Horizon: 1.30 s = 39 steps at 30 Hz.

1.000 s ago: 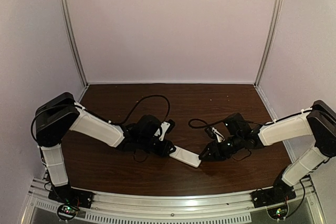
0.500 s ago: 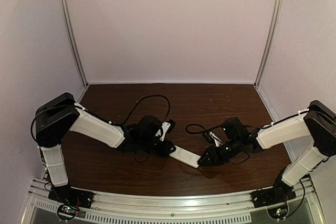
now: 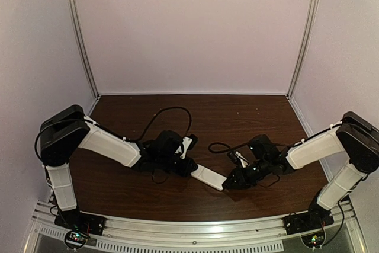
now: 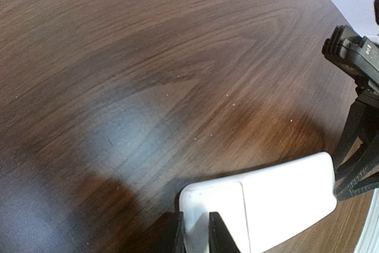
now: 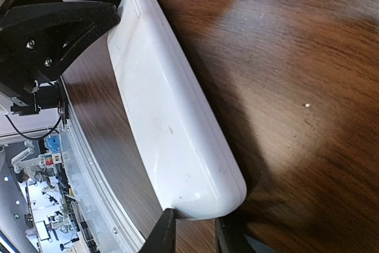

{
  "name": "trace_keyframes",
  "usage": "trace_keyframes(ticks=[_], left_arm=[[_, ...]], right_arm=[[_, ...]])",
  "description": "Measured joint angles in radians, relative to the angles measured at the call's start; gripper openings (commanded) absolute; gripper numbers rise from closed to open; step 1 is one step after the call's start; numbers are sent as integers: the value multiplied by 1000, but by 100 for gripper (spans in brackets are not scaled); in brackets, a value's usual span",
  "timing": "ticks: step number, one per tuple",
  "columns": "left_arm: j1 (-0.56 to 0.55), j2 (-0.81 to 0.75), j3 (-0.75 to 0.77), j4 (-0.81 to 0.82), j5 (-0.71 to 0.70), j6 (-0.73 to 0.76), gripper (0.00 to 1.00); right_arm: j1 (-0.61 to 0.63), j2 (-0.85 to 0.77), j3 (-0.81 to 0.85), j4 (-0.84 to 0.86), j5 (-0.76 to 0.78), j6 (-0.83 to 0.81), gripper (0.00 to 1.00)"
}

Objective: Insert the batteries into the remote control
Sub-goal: Load the battery cover onto the remote control without the battery cover.

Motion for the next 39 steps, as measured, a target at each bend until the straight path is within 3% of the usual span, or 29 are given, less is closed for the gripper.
trace_keyframes(ticks=[17, 39], left_arm=[[0, 19, -13, 76, 5, -33, 12], [-11, -27, -74, 74, 17, -65, 21]], right_arm=[[0, 29, 3, 14, -56, 22, 21], [-64, 23, 39, -51, -22, -52, 27]])
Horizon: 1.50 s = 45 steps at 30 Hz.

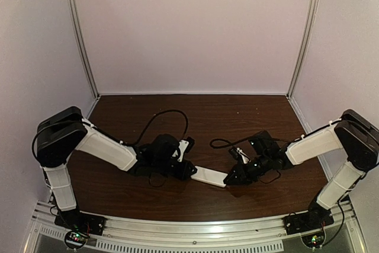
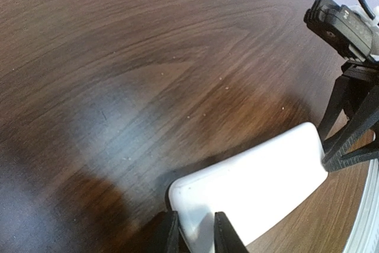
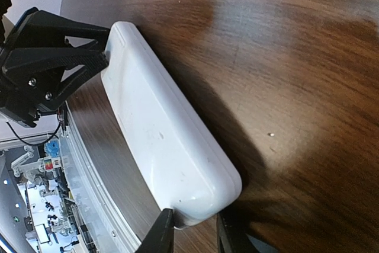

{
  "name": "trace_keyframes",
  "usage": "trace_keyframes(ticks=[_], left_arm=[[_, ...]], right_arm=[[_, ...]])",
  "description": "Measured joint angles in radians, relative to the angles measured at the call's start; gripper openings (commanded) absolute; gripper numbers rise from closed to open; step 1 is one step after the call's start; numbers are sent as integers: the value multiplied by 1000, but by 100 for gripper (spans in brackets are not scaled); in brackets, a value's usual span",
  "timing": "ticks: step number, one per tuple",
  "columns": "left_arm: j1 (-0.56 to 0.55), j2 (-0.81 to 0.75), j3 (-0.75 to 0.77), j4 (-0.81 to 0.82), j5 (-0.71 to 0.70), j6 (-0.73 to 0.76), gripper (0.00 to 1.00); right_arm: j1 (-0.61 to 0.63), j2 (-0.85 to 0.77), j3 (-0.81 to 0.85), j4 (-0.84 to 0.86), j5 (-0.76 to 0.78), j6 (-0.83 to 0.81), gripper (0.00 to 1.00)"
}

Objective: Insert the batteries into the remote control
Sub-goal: Load the battery cover onto the remote control without the battery cover.

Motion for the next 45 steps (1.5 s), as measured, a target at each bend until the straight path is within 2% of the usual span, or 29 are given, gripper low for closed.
trace_keyframes(ticks=[12, 25, 30, 35, 41, 45], left_arm=[[-9, -13, 0, -35, -9, -7, 14], [-9, -12, 19, -66, -9, -4, 13], [-9, -12, 15, -55, 0, -10, 23], [-9, -20, -6, -44, 40, 0, 38], [-18, -72, -14, -113, 116, 51, 69], [-6, -144, -12, -151, 112, 108, 97]], right_arm=[[-8, -1, 0, 2, 11, -9, 23], [-14, 18, 25, -32, -13, -3, 21], [-15, 19, 31, -45, -13, -5, 26], [-44, 14, 31, -29, -2, -19, 32], [-97, -8, 35, -23, 23, -53, 38], [-104, -14, 55, -32, 24, -68, 46]])
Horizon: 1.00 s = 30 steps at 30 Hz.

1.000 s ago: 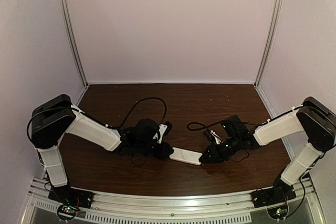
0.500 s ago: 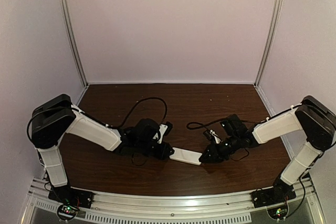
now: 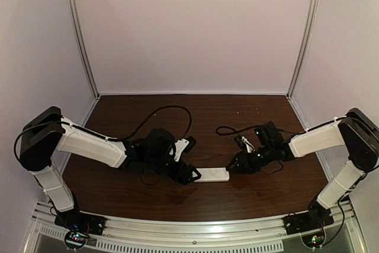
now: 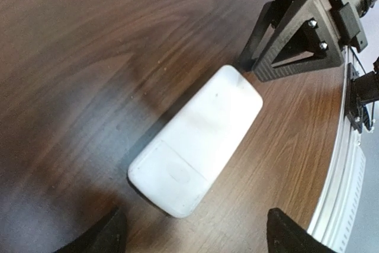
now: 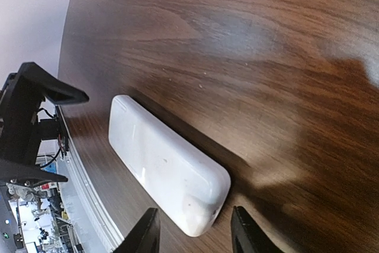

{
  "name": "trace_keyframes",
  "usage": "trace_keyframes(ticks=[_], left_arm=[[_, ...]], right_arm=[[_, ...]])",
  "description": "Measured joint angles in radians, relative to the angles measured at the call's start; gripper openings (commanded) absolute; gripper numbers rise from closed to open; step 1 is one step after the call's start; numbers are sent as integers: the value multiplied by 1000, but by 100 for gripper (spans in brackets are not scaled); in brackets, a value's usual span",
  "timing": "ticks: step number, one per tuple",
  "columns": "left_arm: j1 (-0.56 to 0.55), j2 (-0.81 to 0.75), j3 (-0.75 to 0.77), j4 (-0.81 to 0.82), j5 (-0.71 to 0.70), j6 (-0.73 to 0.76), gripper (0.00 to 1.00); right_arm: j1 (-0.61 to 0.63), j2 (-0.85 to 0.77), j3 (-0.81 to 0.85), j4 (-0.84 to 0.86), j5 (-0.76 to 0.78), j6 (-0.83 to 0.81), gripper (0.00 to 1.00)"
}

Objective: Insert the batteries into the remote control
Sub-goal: Load the battery cover onto the remote control without the battery cover, then pick up the remote control from the center of the board.

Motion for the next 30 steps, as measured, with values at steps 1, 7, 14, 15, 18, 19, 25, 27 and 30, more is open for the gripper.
trace_keyframes(ticks=[1, 7, 14, 15, 18, 19, 25, 27, 30], left_arm=[[4, -18, 9, -21, -8, 27, 97], [12, -28, 122, -135, -24, 213, 97], [12, 87, 320, -306, 28, 488, 97], [12, 110, 348, -334, 39, 527, 97], [4, 190, 439, -420, 57, 636, 93], [1, 213, 463, -438, 58, 658, 91], [-18, 350, 616, -557, 58, 763, 84], [-21, 388, 661, -594, 56, 783, 81], [-23, 431, 710, -631, 54, 799, 77]], right_arm=[[-1, -8, 4, -5, 0, -5, 48], [-58, -129, 14, -49, -2, -44, 67], [-127, -389, 15, -80, 40, -93, 85], [-134, -428, 15, -82, 51, -100, 86], [-153, -538, 14, -82, 91, -111, 98], [-157, -570, 14, -80, 105, -110, 99], [-169, -786, -24, -64, 243, -78, 100], [-170, -848, -35, -62, 286, -67, 100], [-171, -918, -38, -64, 341, -64, 100]])
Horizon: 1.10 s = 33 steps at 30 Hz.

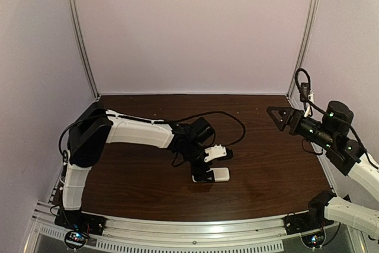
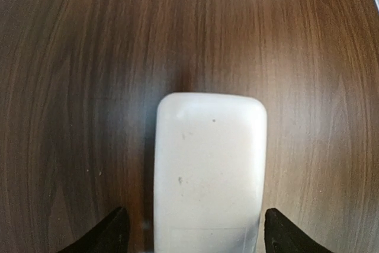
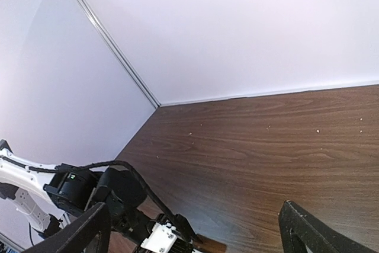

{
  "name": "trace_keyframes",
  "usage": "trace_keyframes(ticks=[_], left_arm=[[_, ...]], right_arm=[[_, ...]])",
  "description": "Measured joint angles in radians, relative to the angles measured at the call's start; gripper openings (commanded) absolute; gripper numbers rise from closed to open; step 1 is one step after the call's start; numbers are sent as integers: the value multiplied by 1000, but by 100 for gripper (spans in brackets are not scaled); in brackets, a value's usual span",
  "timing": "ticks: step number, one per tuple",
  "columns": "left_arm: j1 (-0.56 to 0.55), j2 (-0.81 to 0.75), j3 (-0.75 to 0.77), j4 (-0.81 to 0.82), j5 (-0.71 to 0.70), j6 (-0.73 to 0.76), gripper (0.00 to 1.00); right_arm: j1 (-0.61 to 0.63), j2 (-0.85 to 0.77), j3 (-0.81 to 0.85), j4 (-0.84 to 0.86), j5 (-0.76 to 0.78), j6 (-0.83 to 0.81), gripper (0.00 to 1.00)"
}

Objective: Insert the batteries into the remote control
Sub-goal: Pick up the remote control from the center of the board.

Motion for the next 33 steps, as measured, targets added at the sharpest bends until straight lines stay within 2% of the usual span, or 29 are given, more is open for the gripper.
trace_keyframes(ticks=[8, 16, 25, 33], left_arm=[[-12, 83, 129, -113, -1, 31, 55], [-16, 97, 159, -146, -6, 32, 35], [8, 75, 145, -145, 68, 17, 28], [56, -180, 59, -85, 233, 7, 27]], right_arm=[[0, -29, -7, -12, 28, -5, 100], [0, 10, -7, -38, -16, -21, 100], [0, 10, 5, -39, -110, -86, 100], [0, 13, 40, 8, -194, -109, 100]])
